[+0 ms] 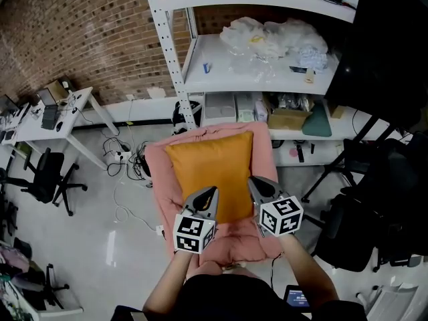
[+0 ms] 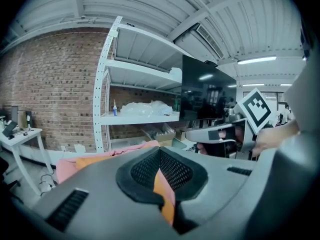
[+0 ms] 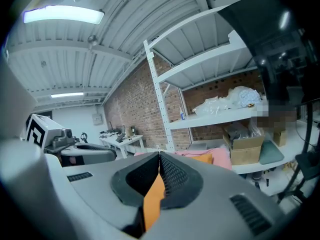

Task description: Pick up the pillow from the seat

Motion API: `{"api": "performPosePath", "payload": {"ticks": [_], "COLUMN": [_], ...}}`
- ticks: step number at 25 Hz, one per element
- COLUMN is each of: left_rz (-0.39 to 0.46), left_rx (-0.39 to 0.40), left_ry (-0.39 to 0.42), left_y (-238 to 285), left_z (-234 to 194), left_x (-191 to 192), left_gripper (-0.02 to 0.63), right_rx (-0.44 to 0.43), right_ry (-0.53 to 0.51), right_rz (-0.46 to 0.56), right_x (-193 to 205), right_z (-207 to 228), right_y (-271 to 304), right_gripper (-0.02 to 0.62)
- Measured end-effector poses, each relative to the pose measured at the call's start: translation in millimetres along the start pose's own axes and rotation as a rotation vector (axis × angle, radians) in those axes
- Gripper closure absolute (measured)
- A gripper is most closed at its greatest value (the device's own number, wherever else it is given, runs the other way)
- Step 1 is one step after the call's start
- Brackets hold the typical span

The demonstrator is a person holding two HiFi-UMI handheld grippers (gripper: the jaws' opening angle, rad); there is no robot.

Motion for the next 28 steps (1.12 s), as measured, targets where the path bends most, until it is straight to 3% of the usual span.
{"api": "performPosePath", "payload": {"ticks": [17,28], "left_rz": [-0.026,-0.087], "left_rx": [0.041,0.045], "left_ry": [-0.005,-0.082], "left_y": [41.7,80.1], "left_z": [-54.7,-86.8], "left_x": [7.5,25.1], "left_gripper": [0.601,0.597], "right_rx": [0.034,0.043], "right_ry": [0.003,0.036], "right_rz": [-0.069,-0.130], "right_x": [2.9,14.7], "right_z": [13.4,39.6], "right_y": [59.5,100.5], "right_gripper": [0.577,0.569]}}
Point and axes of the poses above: the fingertips, and each gripper's own axes: y forward along the fingers, z to its right, x out of its underside, the point moved 7 cm from there along -y, backward along the fingers, and after that the axes turned 8 degrees about -x, right-handed, at the moved point
